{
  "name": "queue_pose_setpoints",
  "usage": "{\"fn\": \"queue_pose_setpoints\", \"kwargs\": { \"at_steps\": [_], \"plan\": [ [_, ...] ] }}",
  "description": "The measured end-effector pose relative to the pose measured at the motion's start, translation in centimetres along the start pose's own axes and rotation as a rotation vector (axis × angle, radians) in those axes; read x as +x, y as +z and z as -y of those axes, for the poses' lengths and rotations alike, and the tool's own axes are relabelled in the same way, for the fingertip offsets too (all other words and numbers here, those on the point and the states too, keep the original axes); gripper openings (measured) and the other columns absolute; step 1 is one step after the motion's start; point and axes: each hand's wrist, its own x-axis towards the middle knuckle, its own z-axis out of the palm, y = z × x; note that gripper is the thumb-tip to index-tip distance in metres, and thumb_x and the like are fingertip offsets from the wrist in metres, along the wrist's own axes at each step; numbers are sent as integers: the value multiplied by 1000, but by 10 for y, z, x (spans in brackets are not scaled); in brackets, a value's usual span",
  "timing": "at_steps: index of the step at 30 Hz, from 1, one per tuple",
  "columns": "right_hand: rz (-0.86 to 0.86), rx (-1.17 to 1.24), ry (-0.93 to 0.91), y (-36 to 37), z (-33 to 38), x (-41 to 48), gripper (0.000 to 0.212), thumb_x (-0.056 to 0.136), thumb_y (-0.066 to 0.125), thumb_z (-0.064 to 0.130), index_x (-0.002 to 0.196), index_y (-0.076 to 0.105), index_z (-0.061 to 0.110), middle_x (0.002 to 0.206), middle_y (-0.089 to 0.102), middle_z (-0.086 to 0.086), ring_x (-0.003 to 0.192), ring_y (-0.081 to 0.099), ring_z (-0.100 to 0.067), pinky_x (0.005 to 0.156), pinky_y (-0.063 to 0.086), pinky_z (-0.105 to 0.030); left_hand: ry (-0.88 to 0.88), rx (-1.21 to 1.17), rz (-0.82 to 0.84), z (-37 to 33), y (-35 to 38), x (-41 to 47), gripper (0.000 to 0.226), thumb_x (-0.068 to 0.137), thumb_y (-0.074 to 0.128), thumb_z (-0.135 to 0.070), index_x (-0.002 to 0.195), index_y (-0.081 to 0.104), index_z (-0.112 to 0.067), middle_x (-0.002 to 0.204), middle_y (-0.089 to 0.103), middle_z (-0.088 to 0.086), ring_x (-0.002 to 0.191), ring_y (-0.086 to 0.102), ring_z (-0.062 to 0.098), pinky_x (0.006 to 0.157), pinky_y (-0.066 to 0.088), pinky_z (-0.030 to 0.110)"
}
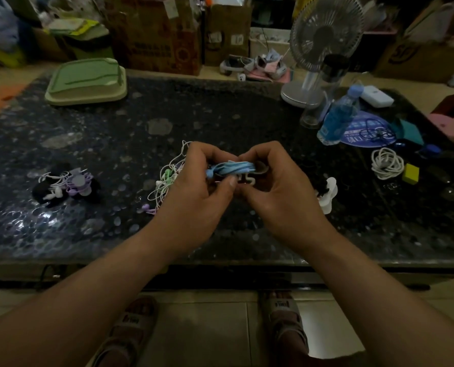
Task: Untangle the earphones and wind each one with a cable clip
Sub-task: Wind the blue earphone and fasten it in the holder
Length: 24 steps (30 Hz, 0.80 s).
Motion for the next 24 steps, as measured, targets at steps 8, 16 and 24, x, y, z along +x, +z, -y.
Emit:
{"fn": "queue_pose_setpoints", "kwargs": {
  "at_steps": [8,16,24],
  "plan": [
    [-53,-91,-143,5,5,-2,35,88,77,4,115,57,15,117,63,-2,110,65,-18,90,58,-41,67,-88,-45,-5,2,-2,36,97,61,-3,115,41,-28,128,60,4,118,67,28,89,62,46],
    [-147,-115,-198,12,11,-4,36,91,78,12,122,59,13,119,62,0,110,63,-10,92,53,-22,87,-128,-130,-7,3,-2,19,102,50,-13,113,42,-26,131,55,5,118,64,22,92,56,31],
    [-111,-117,-210,15,13,-5,36,93,75,7,122,59,20,117,60,2,106,62,-10,86,52,-20,75,-99,-149,-7,6,-1,11,104,52,-16,110,46,-23,114,63,-6,104,69,16,84,57,28]
  ]
}}
